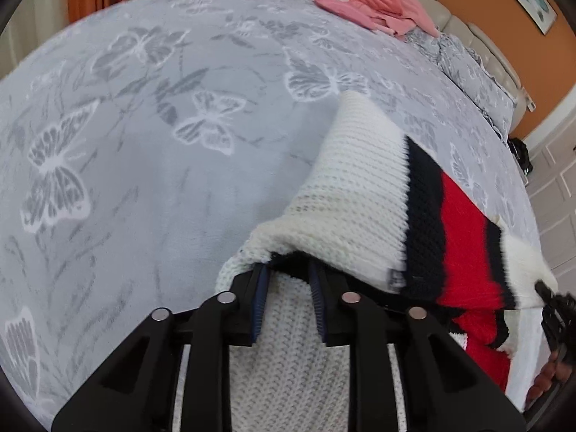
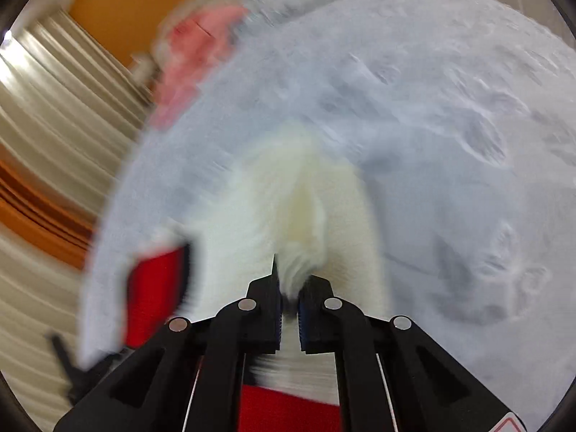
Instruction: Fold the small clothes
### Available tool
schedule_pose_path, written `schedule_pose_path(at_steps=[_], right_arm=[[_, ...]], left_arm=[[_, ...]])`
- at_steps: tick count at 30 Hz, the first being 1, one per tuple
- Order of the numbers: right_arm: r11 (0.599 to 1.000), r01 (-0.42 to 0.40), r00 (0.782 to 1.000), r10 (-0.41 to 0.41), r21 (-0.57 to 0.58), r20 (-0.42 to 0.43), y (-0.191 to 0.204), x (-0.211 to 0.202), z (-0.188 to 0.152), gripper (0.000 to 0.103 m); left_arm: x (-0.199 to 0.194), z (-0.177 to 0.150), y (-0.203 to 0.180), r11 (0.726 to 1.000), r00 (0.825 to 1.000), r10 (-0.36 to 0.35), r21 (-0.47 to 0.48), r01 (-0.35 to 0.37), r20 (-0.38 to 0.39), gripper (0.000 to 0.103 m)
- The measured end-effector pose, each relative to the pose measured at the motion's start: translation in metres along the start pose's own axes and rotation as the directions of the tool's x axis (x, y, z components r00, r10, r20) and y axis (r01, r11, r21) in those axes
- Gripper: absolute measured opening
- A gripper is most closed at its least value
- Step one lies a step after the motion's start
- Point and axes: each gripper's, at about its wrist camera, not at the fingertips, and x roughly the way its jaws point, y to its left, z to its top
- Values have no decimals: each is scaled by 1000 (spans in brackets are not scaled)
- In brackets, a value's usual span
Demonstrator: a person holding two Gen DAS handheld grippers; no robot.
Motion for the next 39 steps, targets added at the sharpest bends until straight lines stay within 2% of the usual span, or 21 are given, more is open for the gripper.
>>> schedule_pose_path(at_steps=[1, 2, 4, 6, 7, 8, 9, 10, 11, 13, 17, 21, 25, 28, 32, 33, 34, 36, 37, 38, 39], right_arm=[[999, 34, 997, -35, -17, -71, -8, 17, -7, 5], [1000, 14, 998, -15, -24, -59, -10, 17, -9, 4], [1000, 11, 1000, -11, -9, -15, -5, -3, -7, 12], [1000, 18, 999, -17, -9, 36, 0, -28, -11, 15], [999, 25, 998, -23, -24, 60, 2, -44, -19, 17], [999, 33, 997, -30, -36, 73, 2, -56, -26, 19], [997, 51, 996, -47, -56, 81, -3, -75, -40, 30], [995, 71, 994, -64, -74, 83, -7, -90, -56, 43], [993, 87, 993, -79, -85, 84, -15, -101, -69, 47], [984, 124, 991, -115, -126, 74, -28, -131, -109, 49], [983, 115, 992, -121, -141, -38, -62, -170, -192, 54], [993, 65, 986, -79, -102, -148, -74, -181, -246, 58], [998, 11, 977, -22, -54, -211, -66, -177, -268, 60], [1000, -15, 963, 20, 18, -270, -63, -160, -274, 61], [998, 61, 961, -66, -25, -270, -47, -149, -284, 59], [997, 70, 961, -76, -30, -268, -47, -149, -285, 40], [997, 68, 961, -73, -28, -267, -46, -148, -284, 13], [999, 42, 963, -37, 14, -266, -49, -148, -283, 13], [999, 42, 966, -37, 13, -254, -49, -150, -283, 12], [999, 36, 970, -32, 10, -241, -49, -153, -284, 12], [1000, 16, 977, -14, 8, -211, -45, -162, -284, 11]], left_arm=[[2, 0, 1, 1000, 1000, -4, 8, 4, -2, 17], [2, -1, -1, 1000, 1000, 1, 19, -1, 0, 17], [0, -3, -7, 998, 1000, 20, 51, -20, 3, 17], [-5, -4, -9, 998, 1000, 6, 55, -5, -12, 18], [-12, -7, -7, 999, 999, -17, 47, 18, -30, 22], [-17, -10, -5, 999, 999, -26, 46, 28, -38, 31], [-26, -14, -3, 998, 998, -34, 50, 36, -44, 37], [-39, -23, 1, 997, 998, -41, 60, 44, -43, 49], [-52, -31, 4, 996, 998, -42, 75, 44, -41, 60], [-79, -53, 12, 992, 997, -59, 109, 63, -43, 64], [-119, -103, 42, 987, 989, -100, 115, 113, -113, 74], [-139, -149, 69, 989, 978, -111, 74, 125, -174, 78], [-136, -181, 82, 990, 961, -141, -21, 140, -238, 79], [-135, -191, 73, 994, 969, -103, 8, 107, -226, 82], [-129, -195, 54, 992, 966, 1, 122, 32, -258, 79], [-128, -197, 50, 987, 962, 25, 157, 19, -272, 76], [-127, -198, 46, 983, 960, 43, 185, 9, -277, 67], [-125, -200, 38, 970, 954, 78, 241, -7, -288, 52], [-126, -201, 36, 968, 952, 90, 252, -14, -293, 39], [-126, -201, 36, 969, 951, 83, 248, -6, -299, 27], [-128, -201, 36, 973, 949, 66, 233, 8, -309, 20]])
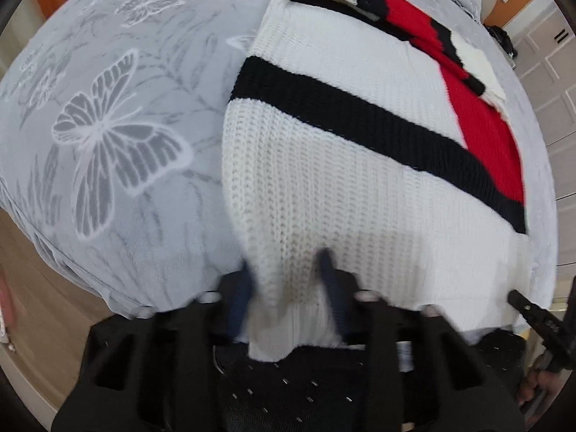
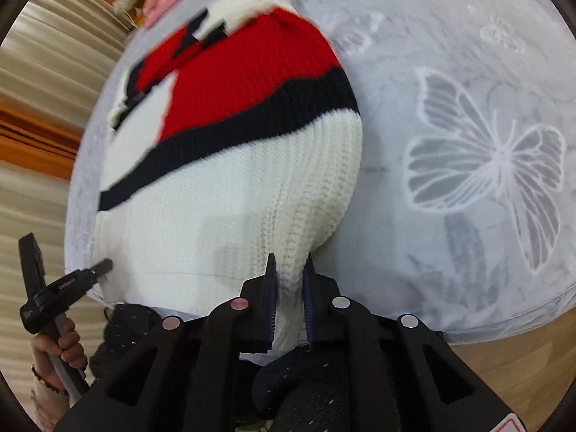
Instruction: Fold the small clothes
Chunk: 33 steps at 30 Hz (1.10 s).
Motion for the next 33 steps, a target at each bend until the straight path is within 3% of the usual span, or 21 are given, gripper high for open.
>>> schedule_pose_path(at_steps=[3, 7, 12, 18, 22, 24, 27, 28, 30, 31, 32, 33], right_arm=[[999, -29, 997, 31, -38, 69, 8, -27, -5, 11], [995, -45, 988, 58, -89, 142, 11, -74, -18, 10], [992, -54, 982, 74, -114, 176, -3, -121, -40, 9], [989, -80, 986, 98, -128, 137, -9, -155, -94, 5], [985, -132, 980, 147, -115, 132, -8, -188, -128, 1], [981, -131, 979, 151, -142, 141, -2, -195, -126, 0], [980, -58, 988, 83, -189, 127, 2, -181, -114, 1], [982, -11, 992, 35, -191, 123, 1, -170, -109, 6], [979, 41, 990, -13, -201, 138, 1, -160, -105, 21], [977, 59, 991, -32, -205, 130, 2, -155, -103, 45], [975, 93, 990, -70, -201, 121, 2, -146, -99, 55], [975, 104, 989, -81, -196, 122, 2, -142, -98, 59]], left_arm=[[-16, -2, 6, 996, 997, -71, -48, 71, 9, 9], [-56, -16, 14, 982, 983, -176, -61, 180, 57, 8], [-105, -39, 19, 967, 964, -250, -21, 253, 96, 8], [-137, -91, 21, 958, 957, -286, 4, 286, 55, 8], [-170, -135, 25, 951, 950, -309, 12, 309, 41, 0], [-189, -142, 24, 943, 940, -333, 22, 332, 70, 0], [-189, -133, 19, 953, 948, -302, 53, 298, 98, 0], [-173, -125, 19, 963, 961, -268, 29, 266, 75, 2], [-150, -117, 23, 966, 967, -252, -48, 253, 23, 21], [-140, -113, 27, 965, 969, -245, -98, 245, 6, 40], [-134, -111, 29, 958, 967, -254, -137, 253, 9, 51], [-129, -110, 30, 951, 964, -264, -165, 263, 17, 53]])
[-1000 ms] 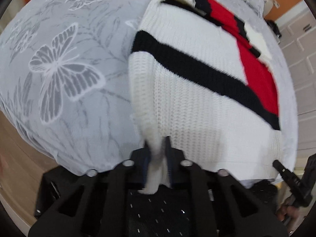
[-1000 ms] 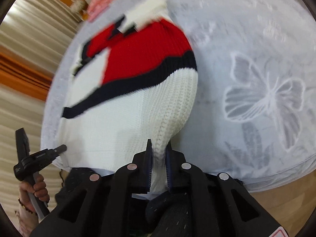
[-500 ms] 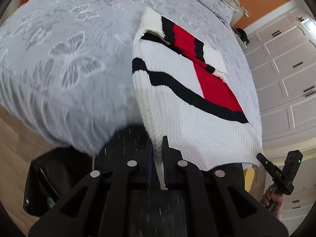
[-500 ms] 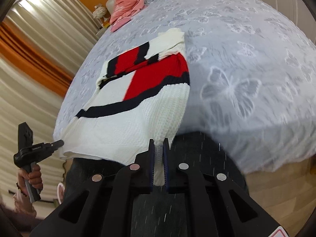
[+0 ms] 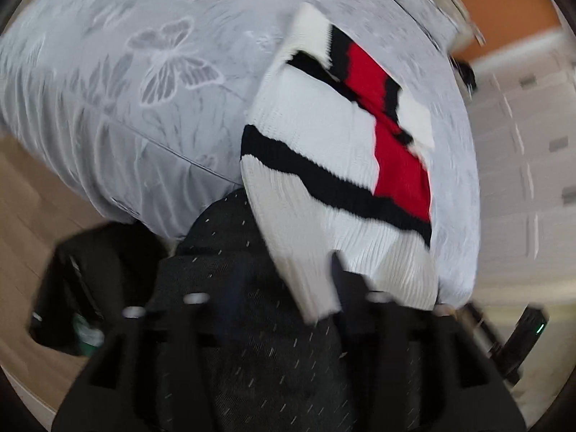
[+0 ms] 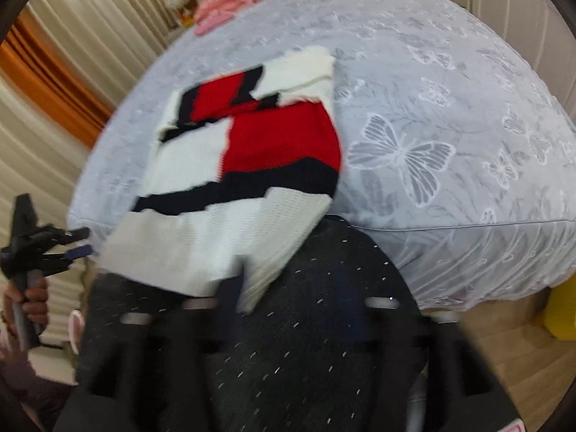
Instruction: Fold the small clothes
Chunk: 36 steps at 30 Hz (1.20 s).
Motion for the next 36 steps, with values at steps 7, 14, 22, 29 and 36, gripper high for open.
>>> schedule_pose_path(at_steps=[7, 14, 22, 29, 36], right_arm=[[999, -19, 996, 16, -35, -91, 19, 47, 1, 59], [989, -147, 979, 150, 34, -138, 16, 65, -4, 6], [938, -280, 959, 263, 203, 107, -28, -27, 38, 6], [941, -324, 909, 283, 93, 305, -16, 15, 221, 7], [989, 4, 980, -33, 146, 196, -23, 143, 316, 26]], left_arm=[[46, 4, -23, 997, 997, 53, 62, -49, -52, 67], [66, 0, -24, 994, 996, 36, 106, -27, -88, 10], [-20, 21, -29, 986, 986, -162, 32, 162, 27, 8], [-19, 157, -79, 979, 952, -196, 94, 179, 233, 9], [77, 294, -98, 993, 945, 106, 19, -117, 311, 31]])
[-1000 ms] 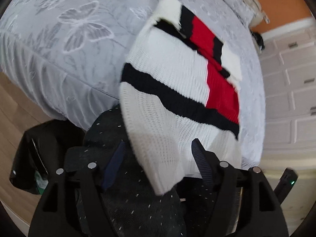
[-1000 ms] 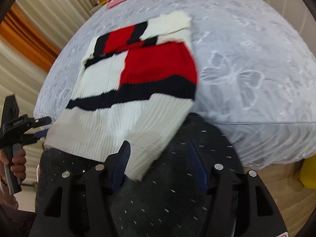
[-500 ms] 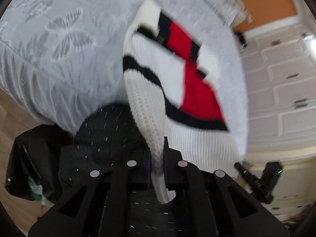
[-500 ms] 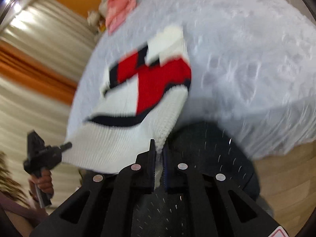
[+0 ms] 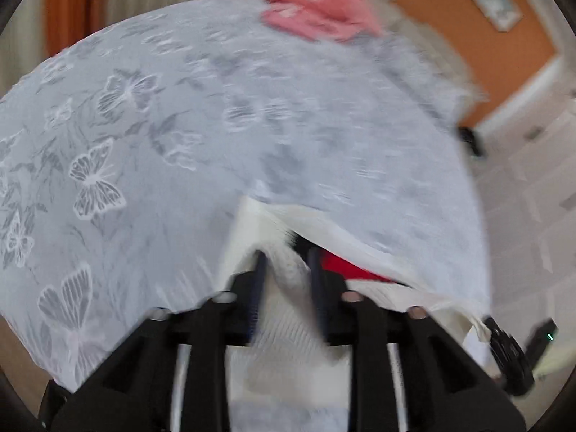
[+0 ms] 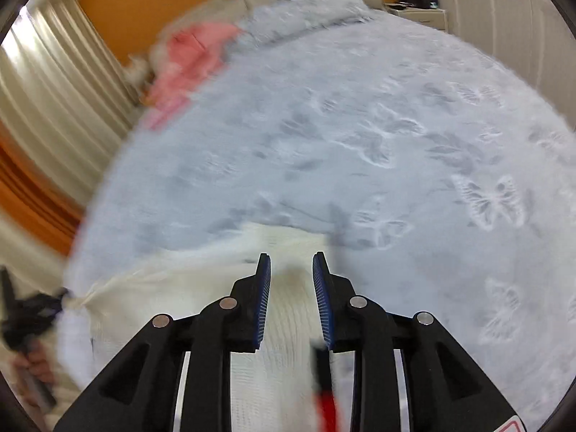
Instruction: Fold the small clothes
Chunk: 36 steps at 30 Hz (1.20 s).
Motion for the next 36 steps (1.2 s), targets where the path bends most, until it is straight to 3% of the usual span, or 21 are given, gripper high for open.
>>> schedule_pose_path(at_steps=[2, 3, 4, 5, 9, 11, 12, 13, 14, 16, 19, 21, 23, 24, 25, 26, 27, 29, 33, 35, 36], right_arm=[[998, -49, 999, 48, -27, -17, 2, 4, -12, 38], [998, -43, 999, 43, -53, -11, 2, 1, -22, 50], [996, -25, 1000, 26, -90, 3, 4, -1, -32, 53], [991, -9, 1000, 12, -137, 17, 3, -2, -40, 53], [980, 41, 996, -55, -197, -64, -2, 32, -52, 60], [986, 39, 991, -59, -163, -122, -9, 52, -51, 61], [990, 14, 989, -34, -141, -147, -12, 59, -53, 39], [993, -5, 985, -16, -120, -171, -14, 65, -54, 16], [996, -12, 984, -4, -89, -179, -17, 64, -52, 16], [998, -28, 991, 20, -61, -133, -21, 49, -48, 13], [997, 24, 992, -33, -75, -118, -32, 47, -51, 14], [997, 34, 983, -46, -72, -177, -41, 58, -58, 22], [999, 6, 989, -11, -34, -145, -47, 41, -62, 36], [999, -2, 991, -3, -36, -135, -47, 31, -65, 51], [999, -14, 992, 9, -40, -122, -48, 19, -71, 64], [999, -30, 993, 25, -41, -116, -49, 11, -77, 68], [998, -59, 991, 54, -36, -118, -51, 4, -87, 74], [995, -94, 983, 89, -20, -159, -56, 2, -104, 79], [994, -105, 955, 112, 40, -273, -56, 32, -138, 79], [990, -124, 963, 137, 69, -234, -53, 35, -142, 50], [982, -151, 953, 174, 111, -248, -52, 39, -140, 21]], left_arm=[[13, 1, 2, 996, 996, 91, 24, -91, 10, 36], [15, -3, 3, 994, 995, 93, 53, -94, 20, 44], [15, -9, 9, 992, 995, 94, 77, -96, 25, 62], [14, -15, 10, 989, 994, 104, 101, -107, 31, 70], [40, -27, 21, 963, 989, 150, 225, -147, 2, 70], [56, -27, 25, 961, 986, 168, 225, -160, -18, 71], [68, -28, 29, 969, 987, 154, 201, -140, -53, 71], [75, -28, 32, 976, 988, 138, 181, -123, -73, 69], [82, -29, 35, 981, 988, 125, 163, -109, -87, 47], [85, -29, 38, 986, 991, 92, 145, -77, -101, 26], [81, -31, 43, 982, 988, 130, 147, -117, -86, 26], [85, -35, 49, 980, 984, 142, 151, -125, -107, 33], [80, -37, 54, 987, 985, 119, 119, -105, -122, 46], [72, -39, 57, 992, 987, 91, 94, -78, -133, 51], [61, -45, 62, 998, 989, 33, 61, -24, -141, 66], [50, -51, 67, 999, 990, -12, 36, 17, -141, 78], [43, -58, 70, 999, 990, -41, 21, 44, -138, 82], [29, -80, 83, 996, 986, -90, -12, 90, -143, 89], [42, -115, 91, 998, 976, -62, -23, 58, -211, 89], [56, -127, 93, 993, 970, -93, -87, 75, -227, 89], [58, -131, 92, 993, 974, -82, -98, 62, -212, 88]])
